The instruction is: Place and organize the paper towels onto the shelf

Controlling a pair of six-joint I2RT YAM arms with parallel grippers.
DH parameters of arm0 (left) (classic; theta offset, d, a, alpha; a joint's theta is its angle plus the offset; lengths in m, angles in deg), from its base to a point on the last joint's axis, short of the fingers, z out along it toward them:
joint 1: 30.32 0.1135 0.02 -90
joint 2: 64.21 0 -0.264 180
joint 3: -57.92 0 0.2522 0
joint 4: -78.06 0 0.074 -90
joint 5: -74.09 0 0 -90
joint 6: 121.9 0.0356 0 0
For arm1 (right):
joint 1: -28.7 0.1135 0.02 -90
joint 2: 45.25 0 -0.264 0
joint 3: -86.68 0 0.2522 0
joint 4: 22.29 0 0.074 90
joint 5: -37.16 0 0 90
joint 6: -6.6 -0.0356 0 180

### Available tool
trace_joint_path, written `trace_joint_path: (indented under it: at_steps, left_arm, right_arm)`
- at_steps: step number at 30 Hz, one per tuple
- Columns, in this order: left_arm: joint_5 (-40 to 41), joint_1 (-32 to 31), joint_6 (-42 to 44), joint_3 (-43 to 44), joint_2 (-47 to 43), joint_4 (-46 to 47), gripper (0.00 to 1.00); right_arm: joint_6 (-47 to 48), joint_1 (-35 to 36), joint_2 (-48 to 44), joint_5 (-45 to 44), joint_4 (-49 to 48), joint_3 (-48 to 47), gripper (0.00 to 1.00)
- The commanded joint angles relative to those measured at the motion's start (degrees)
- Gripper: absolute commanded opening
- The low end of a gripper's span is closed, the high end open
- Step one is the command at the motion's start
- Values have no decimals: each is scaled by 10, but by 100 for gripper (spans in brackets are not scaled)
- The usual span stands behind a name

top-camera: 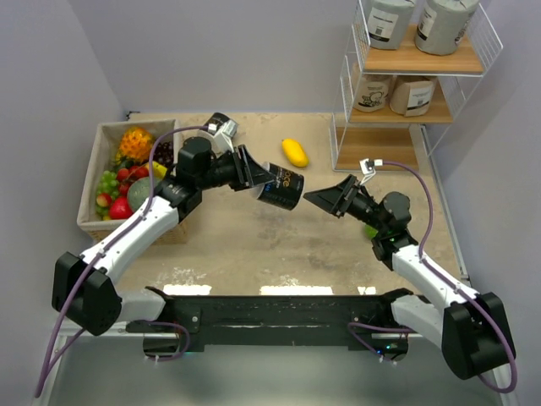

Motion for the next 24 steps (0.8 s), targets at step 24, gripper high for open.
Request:
trace_joint_path:
  at_steps: [24]
  left_arm:
    - [-65,4,-169,-99,-57,268,35]
  right_arm:
    - [-56,47,39,-10,-108,-67,83]
